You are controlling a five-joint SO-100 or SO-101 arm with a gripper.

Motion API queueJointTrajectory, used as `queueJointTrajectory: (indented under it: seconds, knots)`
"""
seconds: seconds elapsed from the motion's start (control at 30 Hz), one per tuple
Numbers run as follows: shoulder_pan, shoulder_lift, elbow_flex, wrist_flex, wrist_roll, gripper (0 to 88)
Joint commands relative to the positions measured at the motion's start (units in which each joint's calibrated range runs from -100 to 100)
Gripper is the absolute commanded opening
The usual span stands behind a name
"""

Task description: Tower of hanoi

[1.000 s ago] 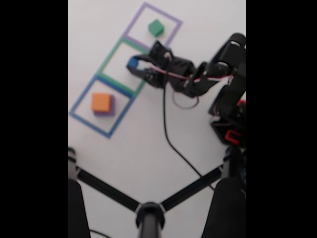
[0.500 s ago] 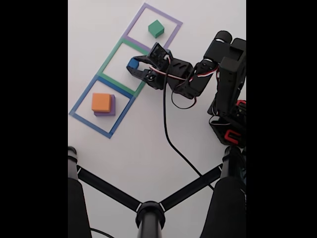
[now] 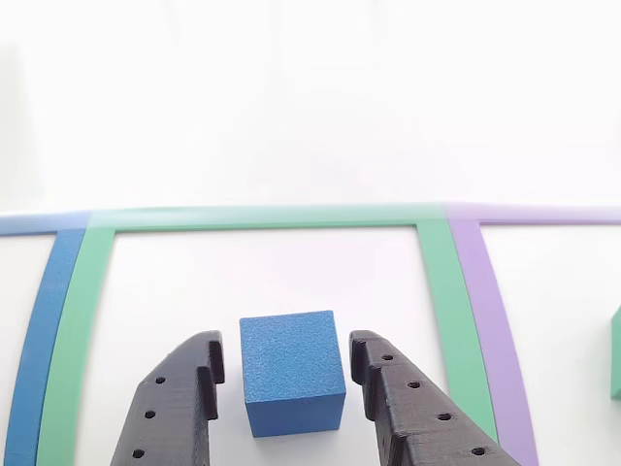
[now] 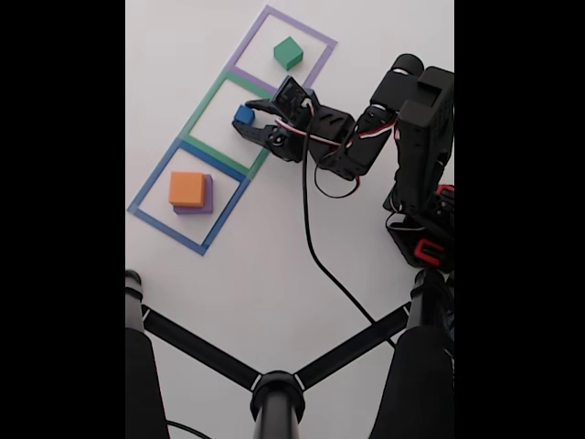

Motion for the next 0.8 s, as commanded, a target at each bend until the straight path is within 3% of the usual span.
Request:
queueJointTrajectory:
  seconds: [0.0, 0.17, 0.3, 0.4, 0.5, 0.57, 0.77]
  knots:
    - [0.56, -0.85, -1.37, -1.58, 0.0, 16.0]
    - [0.79, -6.86, 0.36, 0.28, 0.0, 18.1]
    - [2.01, -19.36, 1.72, 12.5, 0.0, 15.4]
    - [3.39, -32.5, 1.36, 29.02, 0.0, 10.7]
    - [4.68, -48.61, -2.37, 55.08, 0.0, 2.8]
    - [5.29, -55.98, -5.18, 66.98, 0.0, 0.1]
    - [7.35, -70.16, -18.36, 98.87, 0.0, 0.0]
